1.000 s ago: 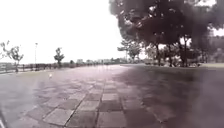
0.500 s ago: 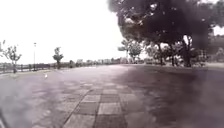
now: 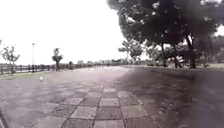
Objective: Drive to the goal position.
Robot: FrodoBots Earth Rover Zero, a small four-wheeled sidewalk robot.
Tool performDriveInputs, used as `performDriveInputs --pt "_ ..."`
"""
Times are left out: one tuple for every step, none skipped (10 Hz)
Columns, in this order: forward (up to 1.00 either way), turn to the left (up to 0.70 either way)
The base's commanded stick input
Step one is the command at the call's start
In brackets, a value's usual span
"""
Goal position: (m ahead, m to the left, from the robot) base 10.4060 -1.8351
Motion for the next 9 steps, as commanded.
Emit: performDriveInputs --pt "1.00 0.00" --pt "1.00 0.00" --pt "1.00 0.00" --pt "1.00 0.00" --pt "1.00 0.00" --pt "1.00 0.00" --pt "1.00 0.00" --pt "1.00 0.00" --pt "1.00 0.00"
